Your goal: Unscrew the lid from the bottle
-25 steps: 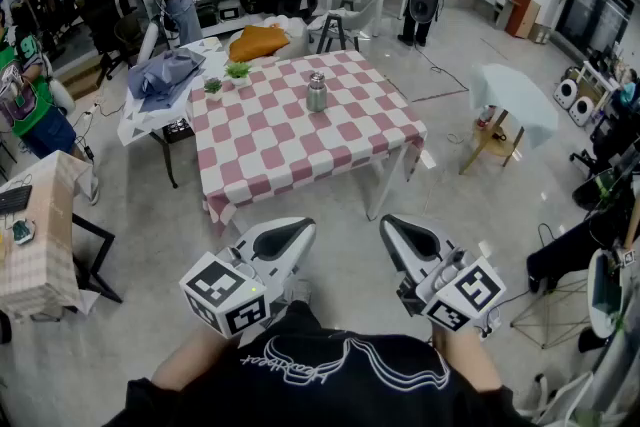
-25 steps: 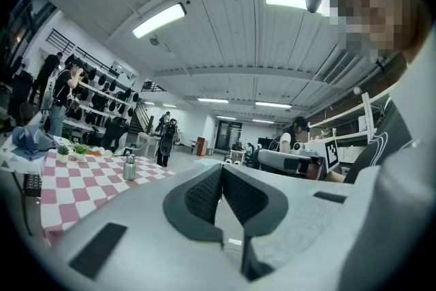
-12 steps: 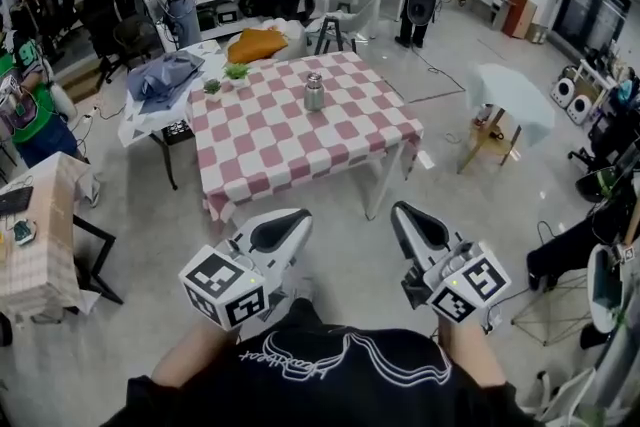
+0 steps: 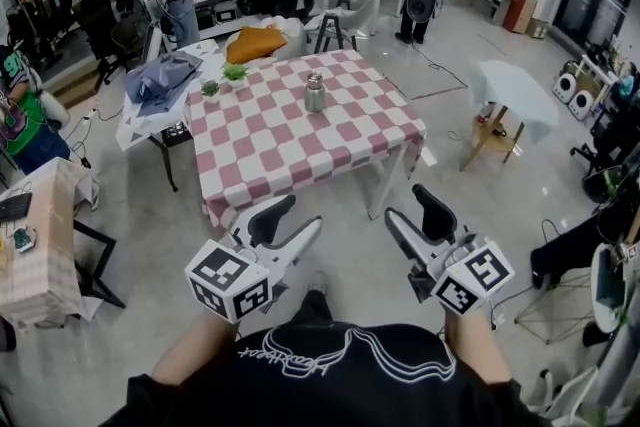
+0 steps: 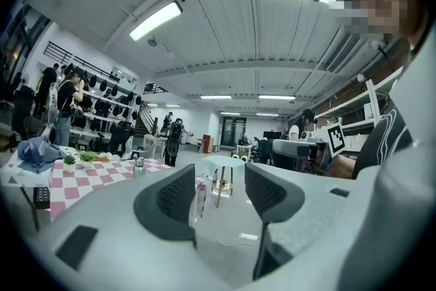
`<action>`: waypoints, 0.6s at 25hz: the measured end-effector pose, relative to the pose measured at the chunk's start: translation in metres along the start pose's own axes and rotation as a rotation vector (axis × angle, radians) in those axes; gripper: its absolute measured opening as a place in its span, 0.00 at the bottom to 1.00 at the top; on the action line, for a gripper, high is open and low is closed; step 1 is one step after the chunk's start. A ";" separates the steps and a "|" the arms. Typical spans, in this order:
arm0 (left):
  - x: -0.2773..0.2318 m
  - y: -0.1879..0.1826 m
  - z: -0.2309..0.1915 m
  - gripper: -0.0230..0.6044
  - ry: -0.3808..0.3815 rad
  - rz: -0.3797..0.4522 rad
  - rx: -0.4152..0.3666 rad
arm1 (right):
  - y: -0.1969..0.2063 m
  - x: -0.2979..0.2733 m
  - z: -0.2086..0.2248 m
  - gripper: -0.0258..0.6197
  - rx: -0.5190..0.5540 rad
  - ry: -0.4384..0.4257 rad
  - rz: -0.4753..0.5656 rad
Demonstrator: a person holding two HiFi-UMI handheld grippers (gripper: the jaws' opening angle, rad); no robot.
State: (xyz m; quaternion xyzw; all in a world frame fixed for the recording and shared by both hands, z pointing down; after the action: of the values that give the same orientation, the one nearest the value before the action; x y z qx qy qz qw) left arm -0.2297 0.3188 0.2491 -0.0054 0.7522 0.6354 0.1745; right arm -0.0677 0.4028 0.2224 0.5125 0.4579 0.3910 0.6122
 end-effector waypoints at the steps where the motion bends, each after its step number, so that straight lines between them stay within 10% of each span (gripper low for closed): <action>1: -0.004 0.001 -0.004 0.39 -0.001 -0.006 0.002 | 0.001 -0.004 0.003 0.46 -0.002 0.002 -0.003; 15: -0.108 0.006 -0.123 0.51 0.000 -0.109 0.037 | 0.014 -0.120 0.100 0.55 -0.051 0.015 -0.065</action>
State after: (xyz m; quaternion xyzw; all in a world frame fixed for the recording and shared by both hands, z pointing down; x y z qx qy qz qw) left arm -0.1616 0.1789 0.3003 -0.0430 0.7623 0.6111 0.2088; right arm -0.0045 0.2647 0.2606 0.4784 0.4689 0.3864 0.6341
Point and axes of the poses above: the fingertips, and each gripper's own axes: x backward along the fingers, z to its right, y out of its underside, the point moved 3 cm from there along x, backward along the fingers, and after that the axes turned 13 degrees about -z, right-handed, at the moved point
